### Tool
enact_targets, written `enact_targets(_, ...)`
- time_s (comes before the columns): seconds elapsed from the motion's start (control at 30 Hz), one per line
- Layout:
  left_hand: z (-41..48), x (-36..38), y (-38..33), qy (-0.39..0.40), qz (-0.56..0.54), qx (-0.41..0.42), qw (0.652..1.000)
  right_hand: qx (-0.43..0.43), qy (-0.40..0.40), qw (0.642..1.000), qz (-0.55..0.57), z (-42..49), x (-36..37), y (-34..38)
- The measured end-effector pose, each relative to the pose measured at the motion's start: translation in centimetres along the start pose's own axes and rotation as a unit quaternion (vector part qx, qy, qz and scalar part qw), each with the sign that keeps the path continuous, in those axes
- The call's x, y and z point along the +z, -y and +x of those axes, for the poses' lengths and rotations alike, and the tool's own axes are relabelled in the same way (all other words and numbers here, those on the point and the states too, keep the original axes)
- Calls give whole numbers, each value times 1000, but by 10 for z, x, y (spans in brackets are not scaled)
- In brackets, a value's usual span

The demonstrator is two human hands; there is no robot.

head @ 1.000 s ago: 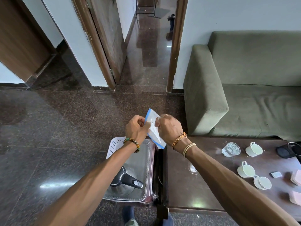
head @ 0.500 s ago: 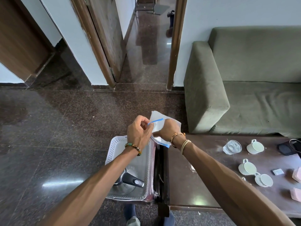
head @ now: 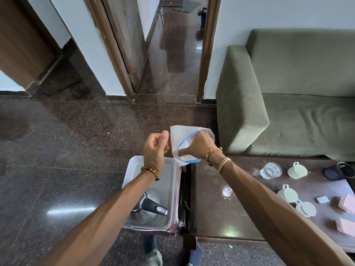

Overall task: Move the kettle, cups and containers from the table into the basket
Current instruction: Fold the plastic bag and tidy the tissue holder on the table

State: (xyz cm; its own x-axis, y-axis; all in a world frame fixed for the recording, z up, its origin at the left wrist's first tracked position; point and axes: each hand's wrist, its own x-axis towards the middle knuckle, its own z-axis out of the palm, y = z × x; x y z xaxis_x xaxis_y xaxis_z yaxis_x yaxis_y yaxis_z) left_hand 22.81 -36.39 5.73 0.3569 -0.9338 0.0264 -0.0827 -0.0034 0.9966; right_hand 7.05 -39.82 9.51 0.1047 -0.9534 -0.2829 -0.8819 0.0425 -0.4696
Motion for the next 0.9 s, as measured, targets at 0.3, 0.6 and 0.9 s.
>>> enact_targets(0.3, 19, -21, 37, 9, -47, -234, 971, -94, 70, 992, 37, -15, -8, 20)
enact_targets(0.6, 22, -58, 25, 176, -166, -293, 925, -97, 165, 959, 211, -28, -11, 18)
enact_targets(0.9, 22, -52, 18, 276, -183, -294, 897, -32, 199, 846, 494, -32, 0, 4)
